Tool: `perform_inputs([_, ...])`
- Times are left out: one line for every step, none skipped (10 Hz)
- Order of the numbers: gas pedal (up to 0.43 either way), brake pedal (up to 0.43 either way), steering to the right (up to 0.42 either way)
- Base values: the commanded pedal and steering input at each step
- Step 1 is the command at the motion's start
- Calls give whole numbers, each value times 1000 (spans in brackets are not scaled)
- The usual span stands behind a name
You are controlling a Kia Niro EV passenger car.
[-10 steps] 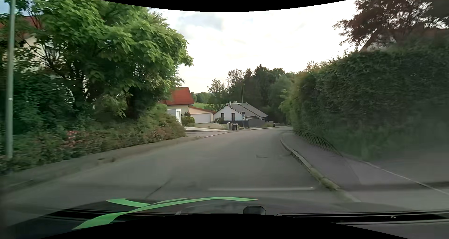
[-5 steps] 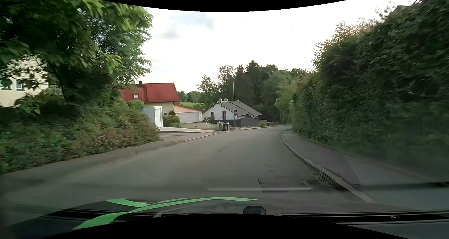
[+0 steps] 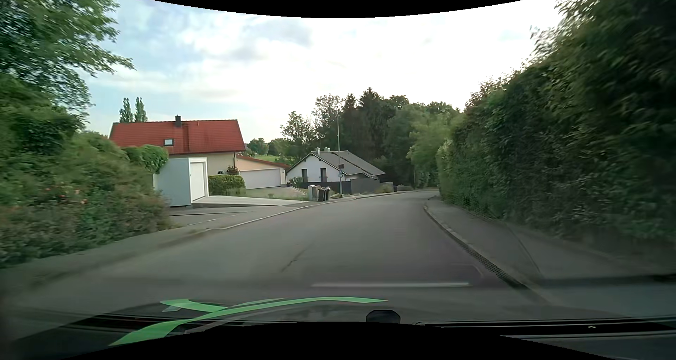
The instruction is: Follow the waypoints while adhering to traffic rules and regulations
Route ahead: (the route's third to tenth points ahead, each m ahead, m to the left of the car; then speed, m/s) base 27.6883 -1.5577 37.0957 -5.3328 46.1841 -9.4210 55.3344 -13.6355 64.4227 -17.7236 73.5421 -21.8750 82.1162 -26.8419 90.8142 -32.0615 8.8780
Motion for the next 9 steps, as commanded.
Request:
perform_inputs([0, 0, 36])
perform_inputs([0, 0, 37])
perform_inputs([0, 0, 37])
perform_inputs([0, 0, 38])
perform_inputs([0, 0, 40])
perform_inputs([0, 0, 44])
perform_inputs([0, 0, 45])
perform_inputs([0, 0, 44])
perform_inputs([0, 0, 41])
